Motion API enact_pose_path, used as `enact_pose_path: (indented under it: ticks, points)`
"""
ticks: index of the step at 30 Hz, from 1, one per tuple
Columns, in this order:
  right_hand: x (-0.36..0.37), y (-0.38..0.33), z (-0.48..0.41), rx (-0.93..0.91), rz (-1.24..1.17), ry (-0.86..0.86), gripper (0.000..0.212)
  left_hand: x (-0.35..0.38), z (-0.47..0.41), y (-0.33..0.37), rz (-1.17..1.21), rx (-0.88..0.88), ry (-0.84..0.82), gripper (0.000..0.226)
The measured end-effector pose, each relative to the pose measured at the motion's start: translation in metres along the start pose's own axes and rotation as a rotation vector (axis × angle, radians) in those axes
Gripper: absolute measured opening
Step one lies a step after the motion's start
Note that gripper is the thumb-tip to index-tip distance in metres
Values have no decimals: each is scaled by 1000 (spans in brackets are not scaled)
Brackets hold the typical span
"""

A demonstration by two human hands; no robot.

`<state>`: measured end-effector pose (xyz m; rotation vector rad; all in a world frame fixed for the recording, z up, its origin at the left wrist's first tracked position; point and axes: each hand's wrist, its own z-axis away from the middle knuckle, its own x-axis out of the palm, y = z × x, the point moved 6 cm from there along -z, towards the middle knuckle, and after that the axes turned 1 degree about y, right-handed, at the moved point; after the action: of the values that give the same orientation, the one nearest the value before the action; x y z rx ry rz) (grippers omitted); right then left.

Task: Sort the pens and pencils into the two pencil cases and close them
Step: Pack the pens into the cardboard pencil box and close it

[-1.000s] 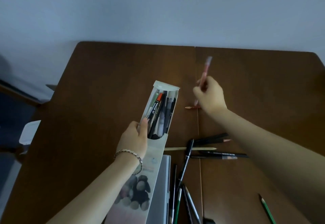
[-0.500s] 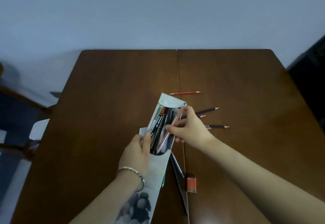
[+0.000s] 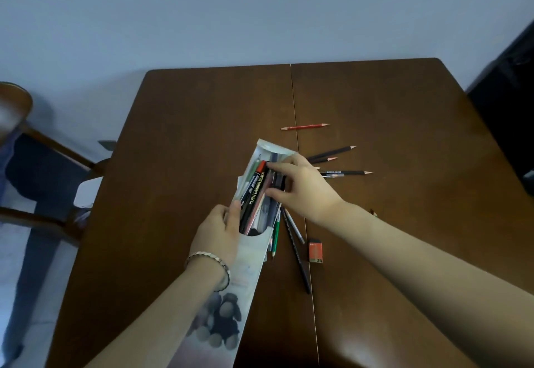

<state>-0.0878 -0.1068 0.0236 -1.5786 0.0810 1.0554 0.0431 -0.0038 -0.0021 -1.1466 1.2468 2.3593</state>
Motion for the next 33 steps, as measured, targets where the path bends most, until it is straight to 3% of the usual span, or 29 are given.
enact_pose_path:
  ticks: [2, 5, 9, 12, 16, 24, 29, 33]
  points:
    - [2, 4, 6, 19, -74, 81, 48, 0, 2, -8, 11, -23, 10, 39]
    - [9, 40, 22, 268, -112, 235, 26, -2, 2, -28, 39, -97, 32, 41]
    - [63, 77, 48, 543, 107, -120, 20, -2, 1, -57, 47, -173, 19, 44]
    - [93, 73, 47, 515, 198, -191, 26, -3, 2, -68, 47, -185, 18, 44]
    - [113, 73, 30, 538, 286, -142, 24, -7, 1, -76, 58, -180, 27, 42]
    - [107, 84, 18, 638, 207, -172, 23, -6, -7, -82, 52, -188, 14, 39]
    - [76, 91, -8, 672, 24, 117, 33, -1, -14, -78, 20, -176, -14, 38]
    - [71, 98, -35, 669, 21, 120, 37, -1, -21, -70, -5, -154, -27, 39]
